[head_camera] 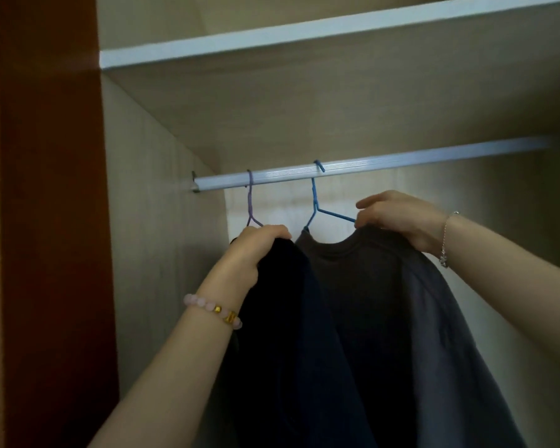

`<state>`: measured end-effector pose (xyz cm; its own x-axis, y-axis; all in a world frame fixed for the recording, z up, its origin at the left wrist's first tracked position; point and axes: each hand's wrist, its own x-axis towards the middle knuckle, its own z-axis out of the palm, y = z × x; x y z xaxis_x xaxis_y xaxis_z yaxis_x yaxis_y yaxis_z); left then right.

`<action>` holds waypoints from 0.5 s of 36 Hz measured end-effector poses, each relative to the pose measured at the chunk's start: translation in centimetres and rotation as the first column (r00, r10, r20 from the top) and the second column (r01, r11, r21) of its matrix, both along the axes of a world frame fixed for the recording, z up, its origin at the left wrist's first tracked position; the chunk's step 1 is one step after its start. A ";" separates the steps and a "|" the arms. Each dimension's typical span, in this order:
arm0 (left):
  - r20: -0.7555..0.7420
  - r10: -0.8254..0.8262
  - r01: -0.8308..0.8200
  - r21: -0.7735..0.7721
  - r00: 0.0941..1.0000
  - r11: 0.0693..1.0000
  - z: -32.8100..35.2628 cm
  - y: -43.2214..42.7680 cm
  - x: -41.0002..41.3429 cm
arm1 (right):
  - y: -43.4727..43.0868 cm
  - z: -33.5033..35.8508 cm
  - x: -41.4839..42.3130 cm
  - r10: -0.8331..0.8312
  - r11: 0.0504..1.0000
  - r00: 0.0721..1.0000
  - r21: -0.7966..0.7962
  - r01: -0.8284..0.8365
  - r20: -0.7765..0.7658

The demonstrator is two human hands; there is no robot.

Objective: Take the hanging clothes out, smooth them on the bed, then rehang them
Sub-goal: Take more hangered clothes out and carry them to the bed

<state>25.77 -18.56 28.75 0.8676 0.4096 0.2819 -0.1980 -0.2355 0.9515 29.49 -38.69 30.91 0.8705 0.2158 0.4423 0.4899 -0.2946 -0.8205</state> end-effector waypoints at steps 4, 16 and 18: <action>0.016 -0.053 0.054 -0.064 0.998 0.996 0.0 0.2 -0.6 | -0.2 -0.5 1.2 0.124 0.992 0.968 -0.007 -0.128 -0.217; 0.152 0.019 0.022 -0.266 0.988 0.964 0.0 1.2 1.9 | 1.5 -0.9 2.7 0.420 0.893 0.874 0.283 -0.350 -0.245; 0.189 0.051 0.005 -0.286 0.981 0.958 0.0 1.5 1.8 | 1.5 -0.3 2.8 0.426 0.893 0.870 0.273 -0.359 -0.247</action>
